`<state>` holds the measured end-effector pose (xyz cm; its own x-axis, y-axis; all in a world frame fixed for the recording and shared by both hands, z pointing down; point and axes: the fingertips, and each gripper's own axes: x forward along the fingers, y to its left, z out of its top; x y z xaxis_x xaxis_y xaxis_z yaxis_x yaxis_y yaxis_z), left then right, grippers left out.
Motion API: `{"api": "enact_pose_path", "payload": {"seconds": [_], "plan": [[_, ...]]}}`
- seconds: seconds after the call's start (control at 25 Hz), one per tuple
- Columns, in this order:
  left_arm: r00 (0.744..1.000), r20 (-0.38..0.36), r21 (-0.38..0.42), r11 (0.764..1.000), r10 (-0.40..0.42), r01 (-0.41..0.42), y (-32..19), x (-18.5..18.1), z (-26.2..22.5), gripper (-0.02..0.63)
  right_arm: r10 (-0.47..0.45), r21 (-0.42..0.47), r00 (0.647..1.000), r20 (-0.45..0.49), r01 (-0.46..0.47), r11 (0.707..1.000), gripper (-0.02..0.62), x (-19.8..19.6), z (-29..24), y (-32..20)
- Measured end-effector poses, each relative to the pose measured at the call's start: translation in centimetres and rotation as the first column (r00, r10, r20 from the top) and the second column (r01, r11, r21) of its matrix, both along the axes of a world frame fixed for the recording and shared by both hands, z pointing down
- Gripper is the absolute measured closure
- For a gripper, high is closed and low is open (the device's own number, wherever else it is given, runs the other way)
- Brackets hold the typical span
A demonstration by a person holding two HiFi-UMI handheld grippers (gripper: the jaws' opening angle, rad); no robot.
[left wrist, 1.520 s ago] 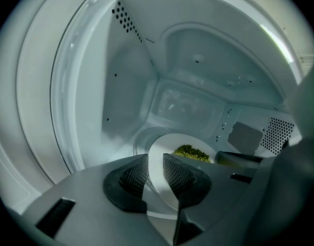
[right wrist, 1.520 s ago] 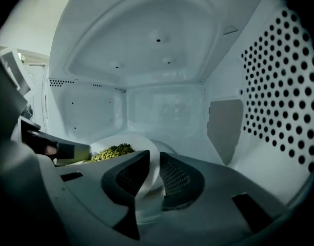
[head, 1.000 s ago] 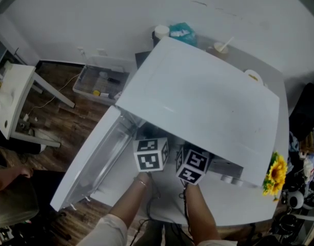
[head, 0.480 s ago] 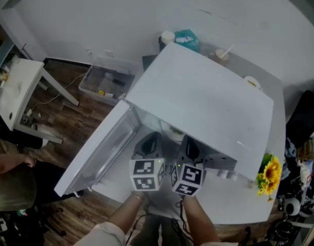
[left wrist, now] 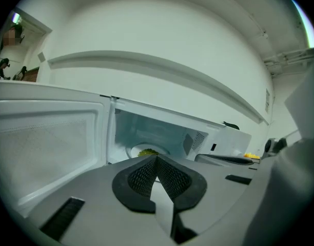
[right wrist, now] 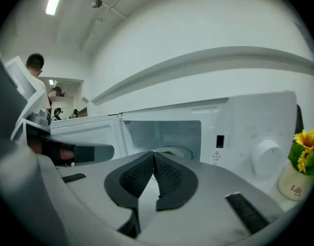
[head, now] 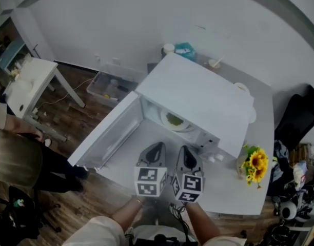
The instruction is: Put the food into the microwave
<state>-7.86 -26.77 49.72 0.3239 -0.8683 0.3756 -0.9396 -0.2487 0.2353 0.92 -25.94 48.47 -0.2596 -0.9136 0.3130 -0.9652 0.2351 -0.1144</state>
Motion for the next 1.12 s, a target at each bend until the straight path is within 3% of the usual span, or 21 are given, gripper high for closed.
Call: {"api": "enact_pose_path", "payload": {"seconds": [0.48,1.12], "plan": [[1.000,0.019,0.066,0.998,-0.012,0.011,6.1,1.1,-5.4,0.597,-0.062,0.060,0.997,0.037,0.060,0.996,0.571,1.2,-5.0,5.3],[0.999,0.018,0.096,0.994,-0.049,0.047,6.7,1.3,-7.3,0.597,-0.138,0.067,0.990,0.021,0.136,0.988,0.575,0.1,-5.7,5.9]]}}
